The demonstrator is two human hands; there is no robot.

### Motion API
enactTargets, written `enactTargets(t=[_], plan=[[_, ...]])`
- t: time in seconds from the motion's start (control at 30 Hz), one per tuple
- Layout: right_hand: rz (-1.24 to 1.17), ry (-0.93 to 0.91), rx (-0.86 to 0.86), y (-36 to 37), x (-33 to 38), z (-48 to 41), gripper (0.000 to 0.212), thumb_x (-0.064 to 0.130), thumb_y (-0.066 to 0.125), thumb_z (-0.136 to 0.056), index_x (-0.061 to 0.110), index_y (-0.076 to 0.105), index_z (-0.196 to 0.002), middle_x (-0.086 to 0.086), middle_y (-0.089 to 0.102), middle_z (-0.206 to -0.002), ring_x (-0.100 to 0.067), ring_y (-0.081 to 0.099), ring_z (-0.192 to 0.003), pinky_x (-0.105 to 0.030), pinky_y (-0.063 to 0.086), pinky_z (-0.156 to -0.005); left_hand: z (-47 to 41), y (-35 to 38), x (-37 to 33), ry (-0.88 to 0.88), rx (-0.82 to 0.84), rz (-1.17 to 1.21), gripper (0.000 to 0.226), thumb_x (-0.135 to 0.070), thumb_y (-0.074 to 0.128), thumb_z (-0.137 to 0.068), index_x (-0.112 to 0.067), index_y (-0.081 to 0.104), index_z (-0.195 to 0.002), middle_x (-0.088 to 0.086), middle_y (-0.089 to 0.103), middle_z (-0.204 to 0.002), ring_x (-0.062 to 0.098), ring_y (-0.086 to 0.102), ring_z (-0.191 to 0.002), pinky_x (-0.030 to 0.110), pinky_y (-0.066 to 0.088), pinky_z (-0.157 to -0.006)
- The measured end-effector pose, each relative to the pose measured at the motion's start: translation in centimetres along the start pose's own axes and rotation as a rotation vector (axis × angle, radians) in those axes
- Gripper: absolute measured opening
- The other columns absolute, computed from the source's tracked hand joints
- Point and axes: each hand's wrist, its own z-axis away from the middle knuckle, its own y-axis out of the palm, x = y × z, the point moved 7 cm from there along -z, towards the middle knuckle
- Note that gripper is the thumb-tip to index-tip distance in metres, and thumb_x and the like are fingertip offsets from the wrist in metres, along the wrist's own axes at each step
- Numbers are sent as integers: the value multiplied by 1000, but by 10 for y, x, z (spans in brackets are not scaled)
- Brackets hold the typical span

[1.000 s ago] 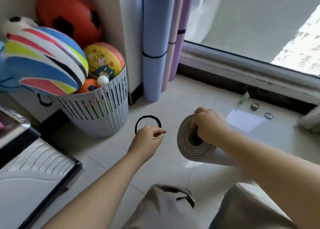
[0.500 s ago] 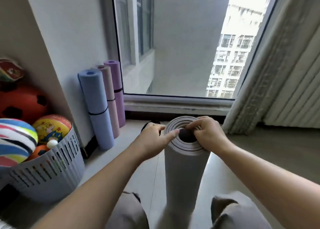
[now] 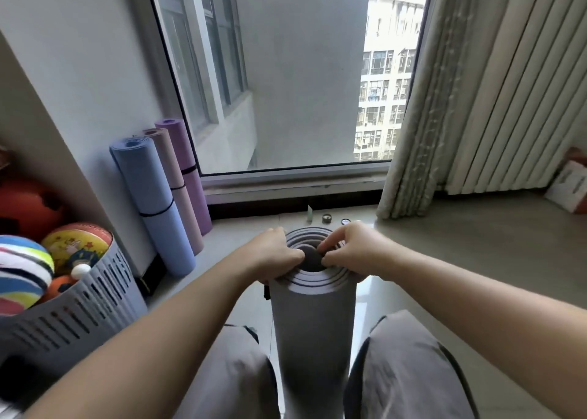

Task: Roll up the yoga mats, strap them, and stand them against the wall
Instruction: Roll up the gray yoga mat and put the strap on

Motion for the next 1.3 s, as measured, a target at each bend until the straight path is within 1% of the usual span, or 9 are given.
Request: enactTargets(t=[0.17,0.4,0.6,0.73,0.83,0.93,1.0,1.17,1.3], plan=[[43,25,187,16,9,17,8,22,71,-84,24,70,-91,3,56,-77,-14,56,-72,-38,61,-67,14,-3,8,70,53,-81,23,-28,52,-87,-16,54,-107,3,62,-99,15,59,-81,32,55,-70],[161,26,279,18,15,23,11,28,76,-81,20,71,-86,1,56,-82,-15,57,-77,-36,61,-66,25,3,9,129,88,-70,27,-28,54,-85,-16,53,-110,4,62,-103,18,61,-87,35,56,-78],[268,42,385,16,16,23,17,35,71,-84,25,69,-98,-3,56,-102,-20,59,-98,-38,61,-70,34,1,19,125,160,40,32,-42,54,-93,-19,53,-115,1,61,-103,12,61,-85,25,55,-61],[324,72,459,8,18,19,29,38,67,-88,25,67,-113,-4,60,-116,-23,59,-107,-38,60,-74,31,-21,23,161,77,103,40,-50,48,-95,-24,55,-124,-5,60,-116,15,59,-105,32,52,-88],[379,-55,358,-7,41,8,32,39,63,-90,22,65,-117,-2,63,-118,-16,59,-102,-30,57,-80,29,-55,13,304,-163,220,9,-24,52,-98,-26,60,-103,-10,64,-97,7,63,-83,23,49,-79],[232,-242,96,-25,72,-7,49,34,70,-86,21,53,-130,8,54,-125,-11,54,-109,-23,45,-87,33,-79,3,416,-236,479,25,-5,49,-97,-25,62,-90,-13,67,-86,0,54,-64,20,49,-71],[11,-320,60,-26,84,-13,58,30,74,-82,23,48,-134,9,52,-127,-11,54,-113,-25,46,-86,37,-89,-6,462,-234,606,29,-3,46,-98,-23,64,-87,-12,69,-85,3,54,-67,20,48,-67],[-457,-408,141,-23,100,-13,9,13,64,-91,8,65,-98,0,63,-72,-8,61,-61,-26,55,-70,46,-105,-21,537,-232,875,16,-4,55,-95,-19,60,-97,3,66,-92,5,51,-61,19,43,-56],[-675,-312,165,-31,91,-9,9,13,62,-90,6,61,-84,6,42,-48,-4,39,-42,-19,42,-51,45,-115,4,377,-484,587,17,-16,70,-86,-26,59,-93,-6,64,-87,3,55,-60,17,43,-56]])
